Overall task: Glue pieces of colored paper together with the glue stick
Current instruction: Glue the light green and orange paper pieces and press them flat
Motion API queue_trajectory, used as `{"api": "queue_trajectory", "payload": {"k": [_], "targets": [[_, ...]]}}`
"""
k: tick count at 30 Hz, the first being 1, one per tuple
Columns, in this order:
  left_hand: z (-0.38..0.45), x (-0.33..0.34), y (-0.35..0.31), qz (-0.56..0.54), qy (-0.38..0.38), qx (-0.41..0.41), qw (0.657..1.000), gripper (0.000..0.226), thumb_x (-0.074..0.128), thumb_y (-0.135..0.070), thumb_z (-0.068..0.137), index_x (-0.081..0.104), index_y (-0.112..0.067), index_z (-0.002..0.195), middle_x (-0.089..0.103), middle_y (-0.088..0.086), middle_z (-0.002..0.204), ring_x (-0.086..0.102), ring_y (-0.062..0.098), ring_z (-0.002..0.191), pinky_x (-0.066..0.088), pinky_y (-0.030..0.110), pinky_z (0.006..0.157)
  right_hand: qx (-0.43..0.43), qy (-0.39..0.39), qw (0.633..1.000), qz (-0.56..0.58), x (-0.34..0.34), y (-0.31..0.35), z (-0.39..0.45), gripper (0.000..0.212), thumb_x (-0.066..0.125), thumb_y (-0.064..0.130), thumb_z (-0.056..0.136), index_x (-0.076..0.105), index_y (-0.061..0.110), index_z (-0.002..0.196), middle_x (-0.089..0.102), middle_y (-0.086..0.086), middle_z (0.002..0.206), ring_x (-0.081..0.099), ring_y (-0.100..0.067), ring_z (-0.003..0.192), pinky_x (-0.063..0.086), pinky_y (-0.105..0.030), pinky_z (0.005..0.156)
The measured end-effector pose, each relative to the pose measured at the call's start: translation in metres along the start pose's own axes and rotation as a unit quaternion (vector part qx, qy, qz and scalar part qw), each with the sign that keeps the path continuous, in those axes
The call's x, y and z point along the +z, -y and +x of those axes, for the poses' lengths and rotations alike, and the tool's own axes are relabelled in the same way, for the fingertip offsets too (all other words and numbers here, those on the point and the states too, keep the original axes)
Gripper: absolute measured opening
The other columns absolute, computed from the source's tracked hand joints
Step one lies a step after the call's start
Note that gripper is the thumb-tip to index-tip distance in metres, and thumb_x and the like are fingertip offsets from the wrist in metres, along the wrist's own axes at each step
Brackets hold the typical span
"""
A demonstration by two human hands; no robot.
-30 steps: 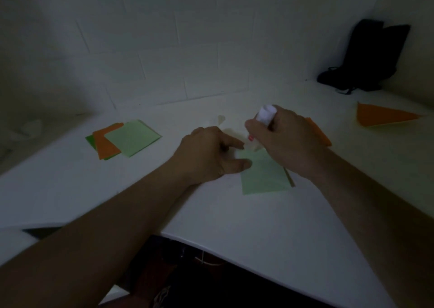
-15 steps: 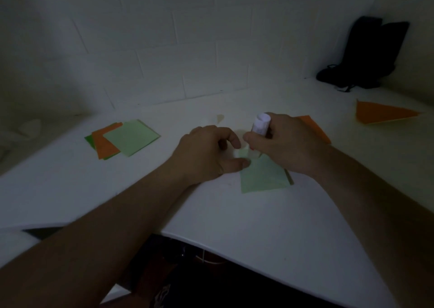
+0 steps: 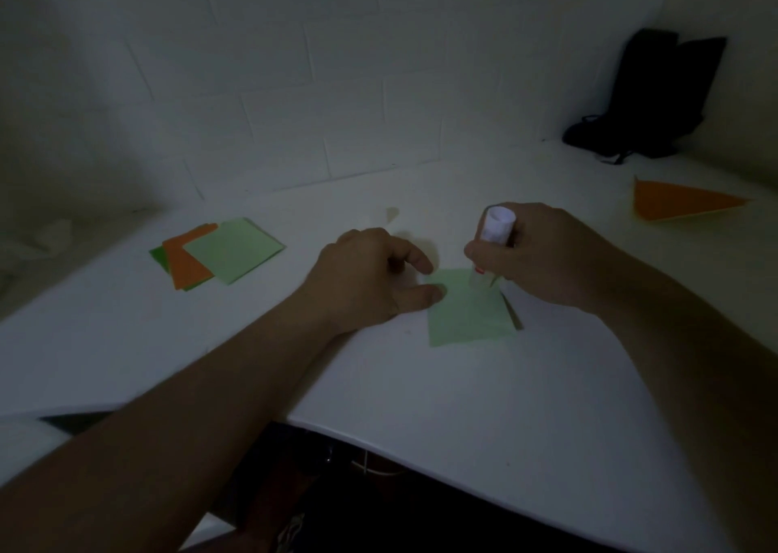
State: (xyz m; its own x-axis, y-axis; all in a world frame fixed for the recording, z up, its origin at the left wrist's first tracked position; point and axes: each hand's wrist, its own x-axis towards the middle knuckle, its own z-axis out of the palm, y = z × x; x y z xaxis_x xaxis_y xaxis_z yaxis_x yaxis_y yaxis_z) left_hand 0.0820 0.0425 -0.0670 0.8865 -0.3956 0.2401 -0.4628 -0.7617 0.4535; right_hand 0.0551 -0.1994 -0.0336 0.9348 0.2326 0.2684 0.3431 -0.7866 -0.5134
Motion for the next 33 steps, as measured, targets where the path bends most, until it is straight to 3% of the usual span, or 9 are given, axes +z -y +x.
{"api": "queue_trajectory", "payload": {"k": [6, 10, 13, 19, 24, 28, 33], "targets": [[0.000, 0.000, -0.002, 0.008, -0.010, -0.003, 1.000, 0.054, 0.056, -0.087, 0.057, 0.071, -0.053, 0.097, 0.059, -0.017, 0.088, 0.061, 0.015, 0.091, 0.054, 0.041, 0.090, -0.001, 0.004, 1.000, -0.015, -0.008, -0.006, -0.001, 0.024, 0.066, 0.033, 0.090, 0.062, 0.014, 0.075, 0.065, 0.017, 0.075, 0.059, -0.004, 0.071, 0.037, -0.013, 0.057], [-0.001, 0.000, -0.004, 0.023, -0.006, 0.001, 1.000, 0.060, 0.056, -0.086, 0.057, 0.070, -0.053, 0.105, 0.059, -0.016, 0.091, 0.060, 0.016, 0.094, 0.053, 0.042, 0.091, -0.023, 0.002, 0.997, -0.079, -0.009, -0.006, -0.002, 0.038, 0.057, 0.050, 0.086, 0.057, 0.013, 0.077, 0.063, -0.001, 0.075, 0.059, -0.020, 0.072, 0.049, -0.040, 0.069], [-0.003, -0.001, -0.004, 0.019, -0.010, 0.006, 1.000, 0.062, 0.057, -0.085, 0.057, 0.066, -0.050, 0.107, 0.058, -0.016, 0.089, 0.059, 0.017, 0.090, 0.053, 0.043, 0.089, -0.010, -0.039, 0.995, -0.093, -0.009, -0.003, -0.002, 0.041, 0.044, 0.058, 0.077, 0.051, 0.018, 0.073, 0.058, -0.001, 0.070, 0.057, -0.020, 0.067, 0.048, -0.040, 0.066], [-0.005, -0.002, -0.004, -0.001, -0.018, 0.033, 0.999, 0.044, 0.059, -0.081, 0.062, 0.064, -0.051, 0.094, 0.058, -0.017, 0.089, 0.059, 0.013, 0.085, 0.054, 0.043, 0.084, 0.015, -0.130, 0.990, 0.059, -0.002, 0.017, 0.001, 0.032, 0.059, 0.042, 0.091, 0.059, 0.013, 0.075, 0.063, -0.008, 0.070, 0.059, -0.019, 0.065, 0.044, -0.032, 0.061], [-0.003, 0.000, -0.002, 0.011, -0.018, 0.030, 0.999, 0.050, 0.057, -0.083, 0.060, 0.071, -0.049, 0.095, 0.057, -0.016, 0.089, 0.060, 0.012, 0.086, 0.055, 0.041, 0.084, 0.089, -0.027, 0.979, 0.183, 0.009, 0.022, -0.002, 0.045, 0.060, 0.051, 0.092, 0.058, 0.006, 0.091, 0.068, -0.023, 0.083, 0.071, -0.037, 0.075, 0.062, -0.054, 0.067], [-0.006, -0.001, -0.002, -0.016, -0.025, 0.024, 0.999, 0.049, 0.061, -0.081, 0.060, 0.064, -0.045, 0.092, 0.058, -0.017, 0.093, 0.058, 0.007, 0.085, 0.054, 0.041, 0.083, 0.174, -0.005, 0.933, 0.314, 0.002, 0.019, -0.002, 0.023, 0.069, 0.042, 0.092, 0.068, 0.023, 0.080, 0.075, -0.016, 0.087, 0.076, -0.031, 0.078, 0.065, -0.049, 0.072], [-0.007, -0.007, -0.001, -0.069, 0.016, 0.043, 0.997, 0.031, 0.069, -0.077, 0.060, 0.073, -0.053, 0.079, 0.066, -0.017, 0.091, 0.065, 0.002, 0.088, 0.055, 0.039, 0.086, 0.180, -0.003, 0.925, 0.335, 0.001, 0.021, -0.002, 0.022, 0.068, 0.049, 0.091, 0.064, 0.028, 0.092, 0.069, -0.005, 0.088, 0.069, -0.017, 0.072, 0.064, -0.041, 0.067]]}}
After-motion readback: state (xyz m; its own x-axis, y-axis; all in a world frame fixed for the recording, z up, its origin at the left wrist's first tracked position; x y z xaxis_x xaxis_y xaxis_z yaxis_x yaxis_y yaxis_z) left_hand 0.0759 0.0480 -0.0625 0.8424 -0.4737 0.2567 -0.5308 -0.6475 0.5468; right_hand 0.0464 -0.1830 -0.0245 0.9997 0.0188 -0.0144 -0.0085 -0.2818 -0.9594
